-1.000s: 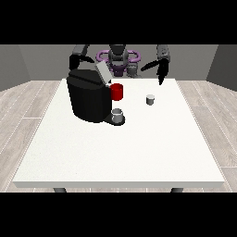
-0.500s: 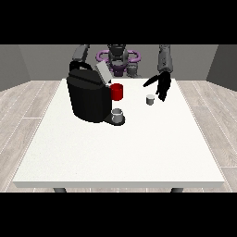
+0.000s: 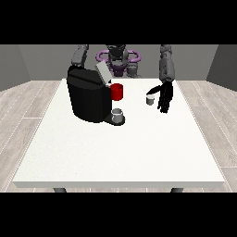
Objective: Insert the coffee pod into the coffee machine and close the lid
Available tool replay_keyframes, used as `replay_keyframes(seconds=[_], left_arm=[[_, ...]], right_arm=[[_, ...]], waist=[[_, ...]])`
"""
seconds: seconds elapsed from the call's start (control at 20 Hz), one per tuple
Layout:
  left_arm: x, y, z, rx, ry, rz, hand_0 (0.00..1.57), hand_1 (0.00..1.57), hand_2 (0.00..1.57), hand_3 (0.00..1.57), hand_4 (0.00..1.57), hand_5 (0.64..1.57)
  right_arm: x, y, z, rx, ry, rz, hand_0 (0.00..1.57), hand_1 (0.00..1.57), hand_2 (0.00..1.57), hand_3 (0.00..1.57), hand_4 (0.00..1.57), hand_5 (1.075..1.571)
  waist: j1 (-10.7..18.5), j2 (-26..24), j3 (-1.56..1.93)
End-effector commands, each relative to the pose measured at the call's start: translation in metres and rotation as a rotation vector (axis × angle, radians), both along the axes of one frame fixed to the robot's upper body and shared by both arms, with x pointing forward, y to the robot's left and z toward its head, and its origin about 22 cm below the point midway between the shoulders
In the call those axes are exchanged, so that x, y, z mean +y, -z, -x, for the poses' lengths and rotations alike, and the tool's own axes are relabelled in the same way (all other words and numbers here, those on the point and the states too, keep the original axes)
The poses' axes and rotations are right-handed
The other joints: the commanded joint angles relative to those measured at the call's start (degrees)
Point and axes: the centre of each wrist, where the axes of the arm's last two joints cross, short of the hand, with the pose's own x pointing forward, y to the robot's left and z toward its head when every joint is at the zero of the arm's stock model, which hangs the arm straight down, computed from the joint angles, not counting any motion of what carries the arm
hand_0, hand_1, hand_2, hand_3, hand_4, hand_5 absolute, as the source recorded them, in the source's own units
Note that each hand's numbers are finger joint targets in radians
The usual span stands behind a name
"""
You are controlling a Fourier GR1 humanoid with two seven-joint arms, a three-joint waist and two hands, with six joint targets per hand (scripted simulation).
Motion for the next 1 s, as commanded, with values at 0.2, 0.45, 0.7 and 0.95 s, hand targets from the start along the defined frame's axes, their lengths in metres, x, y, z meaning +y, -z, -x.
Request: replay_keyframes(seconds=[0.2,0.45,0.7,0.95], left_arm=[[-0.002,0.010,-0.013,0.092,0.045,-0.110,0.00,0.00,0.00,0.00,0.00,1.571],[-0.011,0.014,-0.018,0.140,0.059,-0.089,0.00,0.00,0.37,0.00,0.00,1.571],[-0.005,0.017,-0.017,0.143,0.064,-0.072,0.00,0.00,0.39,0.00,0.00,1.571],[0.006,0.023,-0.010,0.086,0.095,-0.150,1.12,1.12,1.18,1.01,0.00,1.571]], right_arm=[[-0.006,-0.001,-0.012,0.015,0.014,0.029,0.00,0.00,0.00,0.00,0.28,1.571],[-0.006,0.002,-0.020,0.033,0.045,0.004,0.00,0.00,0.00,0.00,0.38,1.571],[0.000,0.016,-0.010,0.039,0.046,-0.015,0.00,0.00,0.00,0.00,0.39,1.571],[-0.021,0.003,-0.016,0.033,0.050,-0.002,0.00,0.00,0.00,0.00,0.40,1.571]], waist=[[0.38,-0.55,0.00],[1.09,0.15,0.01],[-0.01,-0.31,0.00],[-0.52,0.36,-0.02]])
